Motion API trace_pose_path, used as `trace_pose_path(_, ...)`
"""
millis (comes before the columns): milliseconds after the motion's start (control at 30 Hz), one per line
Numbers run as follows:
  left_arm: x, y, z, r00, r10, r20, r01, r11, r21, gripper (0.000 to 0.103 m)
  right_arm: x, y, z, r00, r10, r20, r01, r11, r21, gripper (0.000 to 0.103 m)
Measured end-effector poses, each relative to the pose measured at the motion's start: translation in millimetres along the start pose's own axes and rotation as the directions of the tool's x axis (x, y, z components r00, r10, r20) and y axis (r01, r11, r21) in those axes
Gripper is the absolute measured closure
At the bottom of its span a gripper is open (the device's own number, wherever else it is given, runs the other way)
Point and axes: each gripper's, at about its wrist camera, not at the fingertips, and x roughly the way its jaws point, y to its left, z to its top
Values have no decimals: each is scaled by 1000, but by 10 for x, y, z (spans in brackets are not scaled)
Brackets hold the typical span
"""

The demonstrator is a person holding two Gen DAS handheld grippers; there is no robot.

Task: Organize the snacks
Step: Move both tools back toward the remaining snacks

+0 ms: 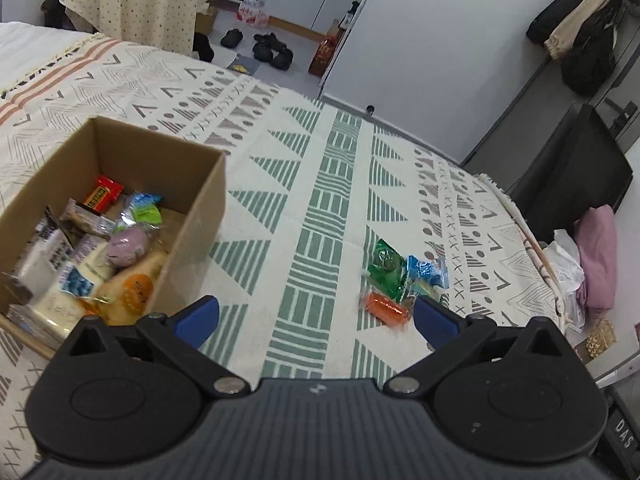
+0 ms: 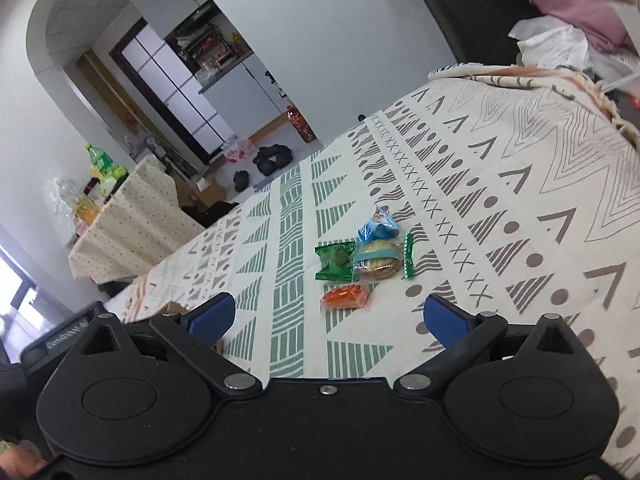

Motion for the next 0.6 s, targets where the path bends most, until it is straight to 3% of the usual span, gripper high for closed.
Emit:
trace_pose_path(167,164,-158,-18,1000,19,-3,-19,1000,18,0,163,-204,21,1000,-1,7,1,999,38,3)
trace_pose_path(467,574,-382,-39,1000,18,-23,-19,998,-54,3,614,-520,38,1000,9,-27,-6,993,122,9)
trace_pose_path(600,780,-503,-35,999,14,-40,-18,996,-92,17,768,-587,97,999,32,-22,-28,987,158,14)
